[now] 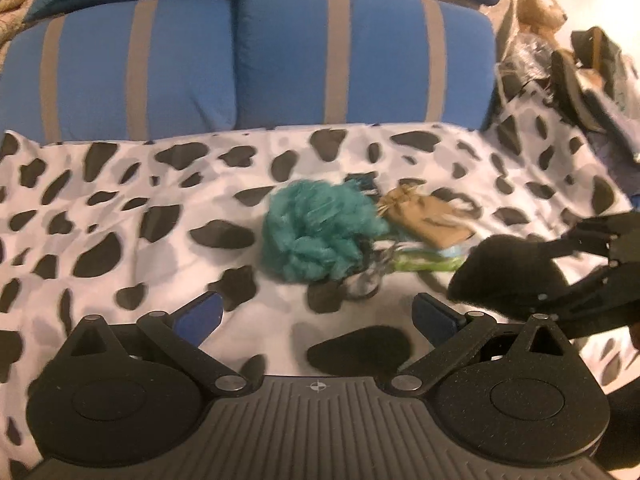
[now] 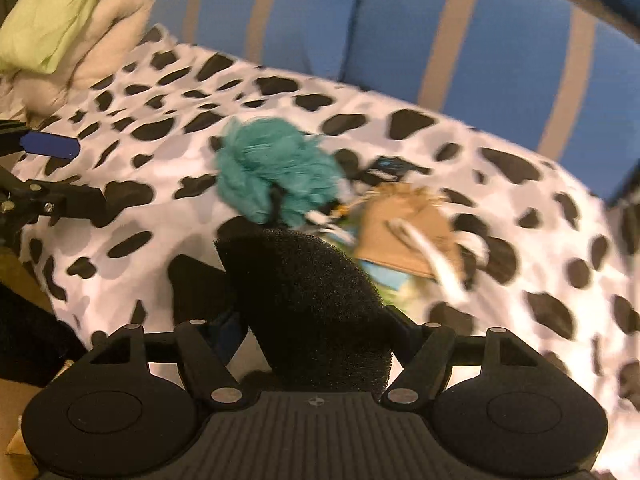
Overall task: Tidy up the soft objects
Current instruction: 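Grasp the teal mesh sponge with the left gripper while the right holds the black sponge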
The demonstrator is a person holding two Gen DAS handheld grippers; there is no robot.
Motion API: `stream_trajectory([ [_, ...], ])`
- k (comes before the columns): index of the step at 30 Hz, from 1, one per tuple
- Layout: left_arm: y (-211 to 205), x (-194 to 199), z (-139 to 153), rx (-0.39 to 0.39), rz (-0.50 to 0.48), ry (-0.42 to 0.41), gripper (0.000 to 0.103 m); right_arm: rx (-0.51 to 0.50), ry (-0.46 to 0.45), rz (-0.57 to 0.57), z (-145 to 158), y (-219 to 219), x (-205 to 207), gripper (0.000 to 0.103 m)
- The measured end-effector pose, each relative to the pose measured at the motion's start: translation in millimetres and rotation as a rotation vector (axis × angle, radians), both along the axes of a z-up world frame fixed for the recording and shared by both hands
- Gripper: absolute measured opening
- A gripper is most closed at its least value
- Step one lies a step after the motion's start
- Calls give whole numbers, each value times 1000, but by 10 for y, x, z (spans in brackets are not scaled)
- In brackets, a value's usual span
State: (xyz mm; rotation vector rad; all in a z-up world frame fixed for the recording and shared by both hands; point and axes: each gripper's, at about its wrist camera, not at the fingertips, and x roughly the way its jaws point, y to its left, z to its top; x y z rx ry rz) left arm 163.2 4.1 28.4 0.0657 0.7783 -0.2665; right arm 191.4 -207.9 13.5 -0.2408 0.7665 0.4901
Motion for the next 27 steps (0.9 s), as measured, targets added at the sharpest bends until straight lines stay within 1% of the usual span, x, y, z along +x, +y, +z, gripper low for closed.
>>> stream_trajectory([
  [2, -54, 37, 4, -16, -26, -3, 103, 16, -6, -31, 47, -135, -64, 75],
  [6, -148, 134, -24, 47, -50, -27, 103, 47, -17, -103, 116, -392, -183, 75],
  [8, -150, 206, -69, 54, -55, -28, 103, 59, -25, -131, 151, -514, -244, 75],
  [12, -165, 399, -176, 64, -31, -8, 103, 96, -31, -178, 220, -703, -343, 75],
  [17, -222, 679, -299, 125, -19, 9, 103, 129, -14, -206, 229, -781, -374, 75],
  [24, -169, 1044, -386, 47, 16, 35, 103, 125, 2, -200, 193, -772, -336, 75],
  [27, -172, 1191, -434, 2, 26, 67, 103, 123, 4, -203, 187, -788, -315, 75],
])
